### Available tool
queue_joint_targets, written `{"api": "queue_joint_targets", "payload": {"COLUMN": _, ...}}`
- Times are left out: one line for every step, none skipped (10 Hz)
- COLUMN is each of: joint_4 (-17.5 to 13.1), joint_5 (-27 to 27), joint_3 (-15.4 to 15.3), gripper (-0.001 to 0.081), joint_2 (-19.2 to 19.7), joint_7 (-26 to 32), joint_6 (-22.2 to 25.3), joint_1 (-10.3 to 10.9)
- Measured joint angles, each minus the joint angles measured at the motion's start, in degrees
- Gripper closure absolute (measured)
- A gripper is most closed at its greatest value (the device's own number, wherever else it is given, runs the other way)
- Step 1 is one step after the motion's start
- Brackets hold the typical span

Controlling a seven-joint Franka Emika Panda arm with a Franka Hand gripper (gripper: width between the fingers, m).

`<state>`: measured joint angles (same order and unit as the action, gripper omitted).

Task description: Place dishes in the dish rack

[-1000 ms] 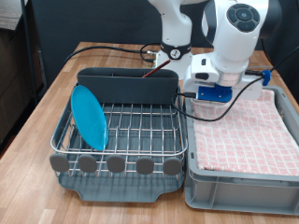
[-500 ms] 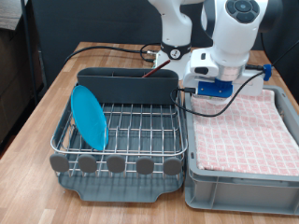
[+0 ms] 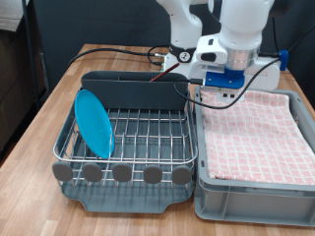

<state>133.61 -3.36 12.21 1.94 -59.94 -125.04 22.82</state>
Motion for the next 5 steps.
{"api": "queue_joint_targets", "payload": {"joint_4": -1.07, "joint_5": 1.76, "joint_3": 0.72, "gripper": 0.0735, "joint_2": -0.43, "joint_7": 0.0, "joint_6": -1.84, "joint_1": -0.08}}
{"api": "queue_joint_targets", "payload": {"joint_4": -2.13, "joint_5": 4.06, "joint_3": 1.39, "gripper": 0.0735, "joint_2": -0.63, "joint_7": -0.02, "joint_6": -4.55, "joint_1": -0.16}}
{"api": "queue_joint_targets", "payload": {"joint_4": -2.66, "joint_5": 5.63, "joint_3": 1.62, "gripper": 0.0735, "joint_2": -0.64, "joint_7": -0.03, "joint_6": -5.72, "joint_1": -0.17}}
{"api": "queue_joint_targets", "payload": {"joint_4": -2.64, "joint_5": 5.09, "joint_3": 1.62, "gripper": 0.0735, "joint_2": -0.55, "joint_7": -0.03, "joint_6": -5.0, "joint_1": -0.16}}
{"api": "queue_joint_targets", "payload": {"joint_4": -2.75, "joint_5": 6.74, "joint_3": 1.68, "gripper": 0.0735, "joint_2": -0.35, "joint_7": -0.5, "joint_6": -5.94, "joint_1": -0.16}}
